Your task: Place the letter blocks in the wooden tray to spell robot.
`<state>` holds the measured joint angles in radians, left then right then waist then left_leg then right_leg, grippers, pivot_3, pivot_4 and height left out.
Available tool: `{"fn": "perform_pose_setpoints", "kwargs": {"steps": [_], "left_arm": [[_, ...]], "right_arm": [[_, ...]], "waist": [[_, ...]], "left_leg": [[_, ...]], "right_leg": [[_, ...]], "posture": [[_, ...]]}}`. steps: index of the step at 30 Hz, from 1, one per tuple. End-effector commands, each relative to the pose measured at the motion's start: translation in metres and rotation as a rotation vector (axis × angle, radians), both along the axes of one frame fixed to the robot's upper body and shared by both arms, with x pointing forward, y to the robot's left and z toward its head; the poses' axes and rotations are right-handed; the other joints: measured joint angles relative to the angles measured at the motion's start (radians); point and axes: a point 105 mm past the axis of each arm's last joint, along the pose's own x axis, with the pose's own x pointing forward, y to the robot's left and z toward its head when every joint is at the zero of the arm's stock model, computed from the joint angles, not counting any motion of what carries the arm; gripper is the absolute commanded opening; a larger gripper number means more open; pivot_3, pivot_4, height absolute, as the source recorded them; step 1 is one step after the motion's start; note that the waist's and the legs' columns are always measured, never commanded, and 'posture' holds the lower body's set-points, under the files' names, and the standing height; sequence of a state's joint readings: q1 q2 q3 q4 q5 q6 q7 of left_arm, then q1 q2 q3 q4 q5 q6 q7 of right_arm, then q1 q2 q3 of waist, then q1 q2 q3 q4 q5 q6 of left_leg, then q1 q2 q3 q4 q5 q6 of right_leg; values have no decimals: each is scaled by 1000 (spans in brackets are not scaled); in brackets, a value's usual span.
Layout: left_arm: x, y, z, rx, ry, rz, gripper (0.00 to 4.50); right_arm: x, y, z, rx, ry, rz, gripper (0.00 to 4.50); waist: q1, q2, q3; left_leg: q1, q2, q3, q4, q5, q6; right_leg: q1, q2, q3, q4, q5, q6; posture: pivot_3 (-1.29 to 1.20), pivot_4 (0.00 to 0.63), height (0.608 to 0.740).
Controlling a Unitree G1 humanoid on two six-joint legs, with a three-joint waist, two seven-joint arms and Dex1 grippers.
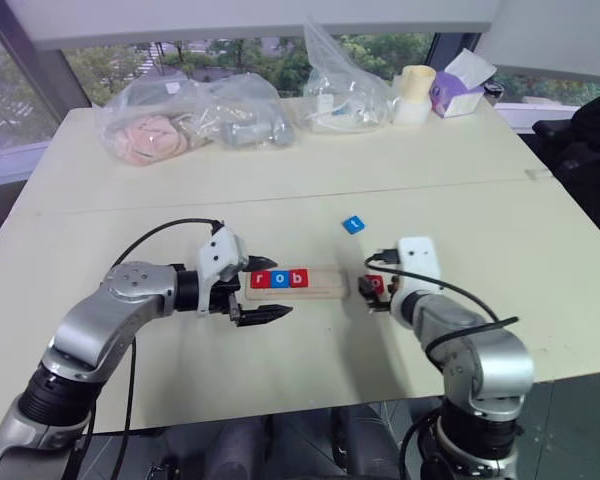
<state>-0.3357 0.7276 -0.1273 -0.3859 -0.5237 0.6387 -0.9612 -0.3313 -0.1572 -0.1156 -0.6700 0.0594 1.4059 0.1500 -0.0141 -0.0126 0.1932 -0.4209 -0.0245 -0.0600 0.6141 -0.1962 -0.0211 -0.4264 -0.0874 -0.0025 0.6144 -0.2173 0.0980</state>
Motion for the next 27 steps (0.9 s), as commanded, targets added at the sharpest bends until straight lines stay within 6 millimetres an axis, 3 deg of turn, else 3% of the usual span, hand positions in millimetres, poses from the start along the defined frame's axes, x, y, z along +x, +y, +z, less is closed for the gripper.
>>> {"fn": "perform_pose_setpoints", "kwargs": {"steps": [1, 4, 6, 10, 14, 21, 25, 27], "left_arm": [[-5, 5, 15, -2, -19, -50, 4500], [-13, 10, 12, 46, 16, -97, 4500], [-14, 13, 10, 79, 13, -105, 4500], [-25, 13, 14, 84, 14, -123, 4500], [-32, 16, 22, 85, 6, -93, 4500], [-30, 33, 25, 89, 6, 36, 4500], [-27, 45, 27, 94, 6, 98, 4500], [-26, 53, 25, 107, 8, 126, 4500]], "right_arm": [[6, -2, 34, -46, -188, 294, 4468], [-8, -9, 21, -131, -168, 627, 4468], [-19, -12, 14, -92, -143, 789, 4468], [-2, -29, -4, -238, -115, 912, 4468], [11, -30, -15, -293, -116, 1015, 4468], [17, -20, -34, -352, -61, 1173, 4468], [22, -23, -37, -355, -58, 1194, 3217], [25, -22, -35, -356, -68, 1201, 2102]], "waist": [[0, 0, 0], [0, -1, 0], [-1, -1, 0], [-12, -1, 0], [-6, -1, 1], [0, -1, 1], [-1, -1, 1], [0, -1, 1]], "left_leg": [[0, 0, 0, 0, 0, 0], [0, 0, 0, -1, 0, 1], [0, 0, 1, -1, -1, 1], [2, 2, 3, 1, -1, 1], [2, 2, 3, 0, -1, 1], [1, 2, 2, 2, -1, 1], [2, 2, 2, 1, -1, 1], [3, 2, 2, 1, -1, 1]], "right_leg": [[0, 0, 0, 0, 0, 0], [1, 0, 0, -2, 0, 1], [1, 0, -1, -2, -1, 1], [2, 1, 0, -2, -1, 1], [2, 1, 0, -2, 0, 0], [3, 2, 0, -1, 1, -1], [3, 2, 0, -1, 1, -1], [4, 2, 0, -1, 1, -1]], "posture": [[0, 150, 740], [0, 150, 740], [0, 150, 740], [0, 150, 740], [0, 150, 740], [0, 150, 740], [0, 150, 740], [0, 150, 740]]}}
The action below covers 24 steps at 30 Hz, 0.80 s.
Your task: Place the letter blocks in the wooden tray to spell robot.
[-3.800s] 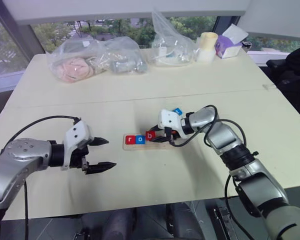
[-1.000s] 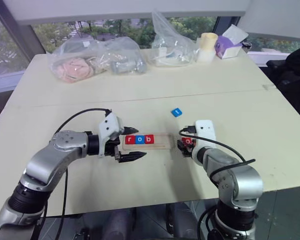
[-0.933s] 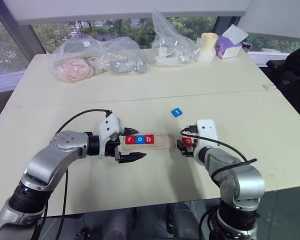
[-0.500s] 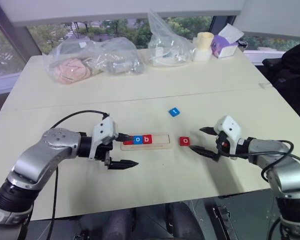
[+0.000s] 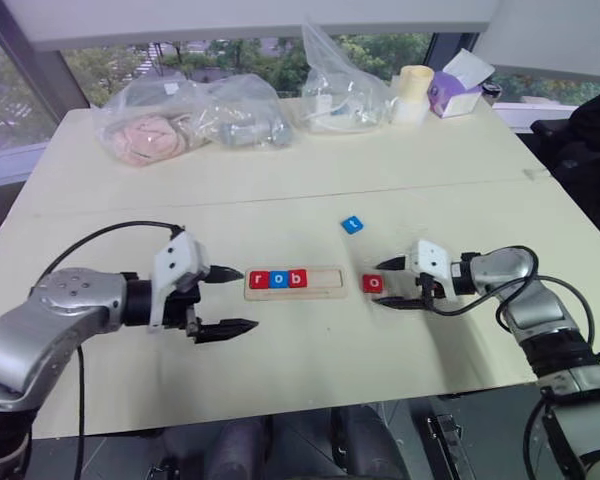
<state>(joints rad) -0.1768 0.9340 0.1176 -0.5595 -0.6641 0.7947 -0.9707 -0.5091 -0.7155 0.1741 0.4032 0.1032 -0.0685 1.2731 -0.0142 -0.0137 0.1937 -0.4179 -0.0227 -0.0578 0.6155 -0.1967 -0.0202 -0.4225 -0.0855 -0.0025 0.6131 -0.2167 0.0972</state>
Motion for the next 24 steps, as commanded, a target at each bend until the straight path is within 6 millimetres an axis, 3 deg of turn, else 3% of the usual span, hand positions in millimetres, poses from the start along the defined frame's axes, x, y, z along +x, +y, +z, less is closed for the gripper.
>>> {"fn": "perform_pose_setpoints", "kwargs": {"steps": [1, 2, 5, 10, 17, 24], "left_arm": [[2, 10, 7, 16, -35, 36, 4500], [3, 13, 6, 18, -34, 43, 4500], [4, 16, 5, 21, -32, 57, 4500], [2, 18, 3, 18, -19, 73, 4500], [1, 11, 1, 6, -15, 62, 4500], [-1, 10, -1, -13, -15, 96, 4500]], "right_arm": [[6, 0, 6, 2, -25, 3, 1588], [7, 2, 8, 13, -30, 1, 1151], [10, 13, 22, 80, -7, -27, 1102], [10, 53, 53, 117, -21, 23, 1102], [15, 87, 48, 51, -14, 84, 1102], [13, 99, 32, -15, -4, 137, 1102]], "waist": [[0, 0, 0], [0, 0, 0], [0, 0, 0], [-6, 1, 0], [5, 0, 0], [0, 0, 0]], "left_leg": [[0, 0, 0, 0, 0, 0], [0, 0, 0, 0, 0, 0], [1, 0, 0, 0, 0, 0], [1, 0, 0, -1, 0, 0], [0, 0, 0, -1, 0, 0], [-1, -1, 0, -1, 0, 0]], "right_leg": [[1, 0, 0, 0, 0, 0], [1, 0, 0, 0, 0, 0], [1, 0, 0, 0, 0, 0], [-2, 0, 1, 1, 0, 0], [-2, 0, 1, 1, 0, 0], [-2, -1, 1, 1, 0, 0]], "posture": [[0, 150, 740], [0, 150, 740], [0, 150, 740], [0, 150, 740], [0, 150, 740], [0, 150, 740]]}}
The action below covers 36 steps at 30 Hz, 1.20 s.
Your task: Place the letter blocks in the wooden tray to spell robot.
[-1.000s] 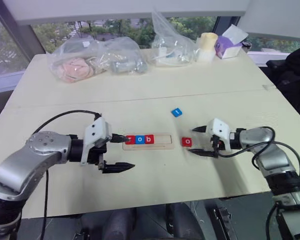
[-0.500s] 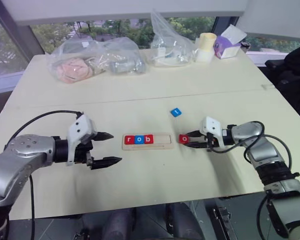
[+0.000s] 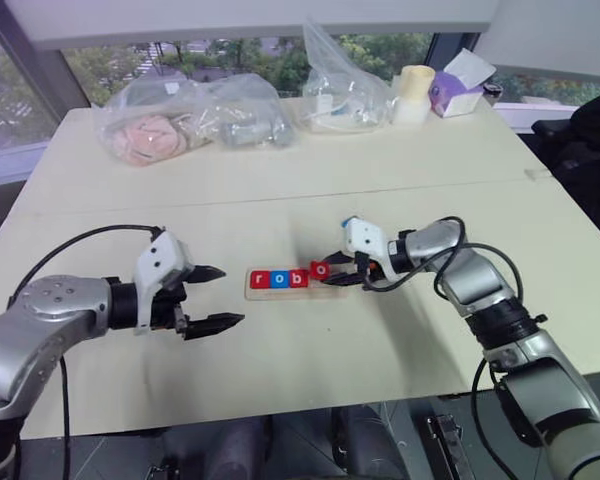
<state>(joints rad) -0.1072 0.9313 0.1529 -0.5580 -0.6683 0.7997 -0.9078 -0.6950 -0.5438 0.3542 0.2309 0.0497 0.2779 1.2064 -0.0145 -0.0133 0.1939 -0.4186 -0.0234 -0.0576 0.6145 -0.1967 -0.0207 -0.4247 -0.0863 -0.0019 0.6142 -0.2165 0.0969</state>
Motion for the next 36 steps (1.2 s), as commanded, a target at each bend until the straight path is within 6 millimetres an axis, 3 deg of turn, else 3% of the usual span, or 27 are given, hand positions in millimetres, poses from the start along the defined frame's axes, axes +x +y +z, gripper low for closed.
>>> {"fn": "perform_pose_setpoints", "kwargs": {"steps": [1, 11, 12, 17, 24, 28, 32, 36], "left_arm": [[-3, -2, 8, -10, -36, 1, 4500], [0, -4, 7, -17, -38, 10, 4500], [0, -4, 7, -18, -39, 9, 4500], [1, -5, 8, -20, -43, 5, 4500], [4, -6, 9, -23, -51, 0, 4500], [10, -9, 23, -70, -115, 17, 4500], [32, -13, 44, -170, -231, 85, 4500], [42, -18, 40, -179, -222, 105, 4500]], "right_arm": [[2, 5, 10, -7, -52, 35, 1102], [4, 7, 5, -13, -51, 29, 1102], [4, 6, 5, -13, -50, 29, 2197], [8, 7, 14, 18, -76, -1, 4466], [25, 0, 45, 168, -105, -144, 4466], [44, -24, 64, 303, -130, -416, 4466], [60, -44, 53, 365, -116, -740, 4466], [58, -36, 28, 341, -79, -838, 4466]], "waist": [[0, 0, 0], [0, 0, 0], [0, 0, 0], [0, 0, 0], [0, 0, 0], [4, 0, 0], [4, -1, -1], [-3, -1, -1]], "left_leg": [[0, 0, 0, 0, 0, 0], [0, 0, 0, 0, 0, 0], [0, 0, 0, 0, 0, 0], [0, 0, 0, 0, 0, 0], [0, 0, 0, 0, 0, 0], [0, 0, 0, 0, 0, 0], [0, -1, -1, 1, 0, 0], [0, -1, 0, 0, 0, 0]], "right_leg": [[0, 0, 0, 0, 0, 0], [0, 0, 0, 0, 0, 0], [0, 1, 0, 0, 0, 0], [0, 1, 0, 0, 0, 0], [0, 1, 0, 0, 0, 0], [0, 1, 0, 0, 0, 0], [1, 1, 0, 1, 0, 0], [0, 1, 0, 1, 1, 2]], "posture": [[0, 150, 740], [0, 150, 740], [0, 150, 740], [0, 150, 740], [0, 150, 740], [0, 150, 740], [0, 150, 740], [0, 150, 740]]}}
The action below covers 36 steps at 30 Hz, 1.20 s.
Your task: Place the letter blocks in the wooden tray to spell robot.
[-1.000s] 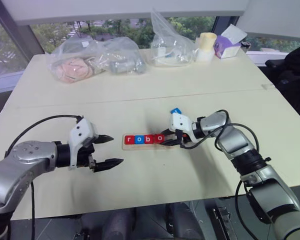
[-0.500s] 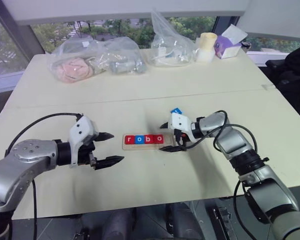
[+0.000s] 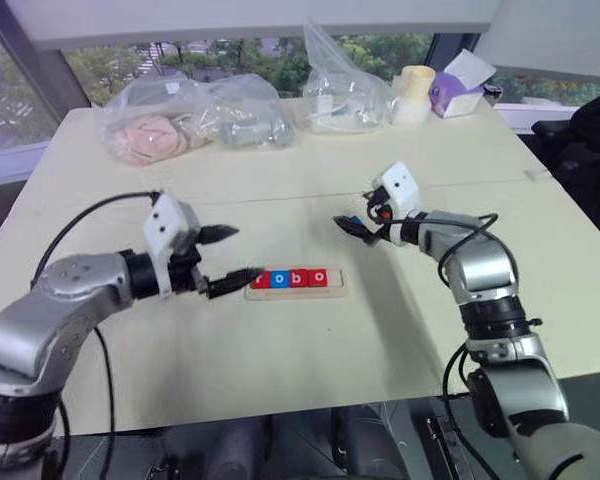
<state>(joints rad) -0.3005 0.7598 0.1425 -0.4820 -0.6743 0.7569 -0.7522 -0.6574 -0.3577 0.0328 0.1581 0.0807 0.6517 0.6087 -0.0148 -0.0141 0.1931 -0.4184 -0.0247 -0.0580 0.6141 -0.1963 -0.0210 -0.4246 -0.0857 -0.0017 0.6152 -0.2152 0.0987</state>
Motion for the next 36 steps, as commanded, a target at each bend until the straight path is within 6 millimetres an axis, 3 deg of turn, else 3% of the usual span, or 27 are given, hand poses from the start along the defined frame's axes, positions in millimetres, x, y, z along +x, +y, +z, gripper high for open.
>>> {"fn": "perform_pose_setpoints", "kwargs": {"steps": [1, 6, 7, 9, 13, 14, 17, 20, 22, 25, 29, 35, 36], "left_arm": [[6, -1, -4, 23, -12, 14, 4500], [8, -6, -9, 10, -5, 6, 4500], [9, -6, -9, 8, -6, 4, 4500], [8, -7, -10, 7, -6, 1, 4500], [7, -6, -11, 9, -3, -2, 4500], [6, -7, -12, 7, 0, -9, 4500], [2, -11, -13, 5, 11, -42, 4500], [-7, -18, -12, 4, 16, -96, 4500], [-13, -27, -10, -14, 14, -144, 4500], [-27, -40, -18, -6, 61, -245, 4500], [-39, -57, -28, 1, 131, -373, 4500], [-38, -65, -37, 41, 163, -464, 4500], [-36, -65, -38, 45, 162, -464, 4500]], "right_arm": [[2, 4, -4, 14, -6, -92, 4466], [13, 5, -33, 24, 25, -215, 4466], [15, 4, -37, 22, 21, -235, 4230], [17, 3, -38, 25, 11, -252, 3630], [18, 4, -34, 16, -18, -249, 1455], [17, 5, -34, 6, -19, -240, 1143], [17, 2, -29, 3, -46, -262, 1156], [18, -23, -6, -28, -183, -390, 1156], [5, -43, 2, -30, -206, -482, 1156], [-25, -55, -3, 6, -141, -562, 1156], [-68, -44, -18, 96, 24, -597, 1156], [-96, -24, -23, 115, 144, -622, 1156], [-98, -22, -24, 107, 155, -626, 1656]], "waist": [[-6, 0, 0], [-4, 0, 0], [-4, 0, 0], [-5, 0, 0], [-2, 0, 0], [-2, 0, 0], [-2, 0, 0], [-1, 0, 0], [5, 0, 0], [4, 0, 0], [-3, 1, 0], [-1, 1, 0], [-1, 1, 0]], "left_leg": [[0, 0, 0, 0, 0, 0], [1, 1, 0, 0, 0, 0], [0, 1, 0, 0, 0, 0], [1, 1, 0, 0, 0, 0], [1, 1, 0, 0, 0, 0], [1, 1, -1, 0, 0, 0], [1, 1, -1, 0, 0, 0], [1, 1, -1, 0, 0, 0], [0, 1, -1, 0, 0, 0], [-1, 1, -1, 1, 0, 0], [0, 2, -2, 0, 0, 0], [1, 4, -2, 0, 0, 0], [1, 4, -2, 0, 0, 0]], "right_leg": [[0, 0, 0, 0, 1, 2], [-1, 2, 0, 2, 1, 2], [-1, 2, 0, 1, 1, 2], [0, 2, 1, 1, 1, 2], [1, 2, 1, 1, -1, -1], [1, 2, 1, 1, -1, -1], [1, 2, 1, 1, -1, -1], [1, 2, 1, 1, -1, -2], [0, 2, 1, 1, -1, -2], [0, 2, 0, 0, -1, -2], [0, 3, 1, 1, -1, -2], [0, 4, 0, 2, -3, -5], [0, 4, 0, 2, -3, -5]], "posture": [[0, 150, 740], [0, 150, 740], [0, 150, 740], [0, 150, 740], [0, 150, 740], [0, 150, 740], [0, 150, 740], [0, 150, 740], [0, 150, 740], [0, 150, 740], [0, 150, 740], [0, 150, 740], [0, 150, 740]]}}
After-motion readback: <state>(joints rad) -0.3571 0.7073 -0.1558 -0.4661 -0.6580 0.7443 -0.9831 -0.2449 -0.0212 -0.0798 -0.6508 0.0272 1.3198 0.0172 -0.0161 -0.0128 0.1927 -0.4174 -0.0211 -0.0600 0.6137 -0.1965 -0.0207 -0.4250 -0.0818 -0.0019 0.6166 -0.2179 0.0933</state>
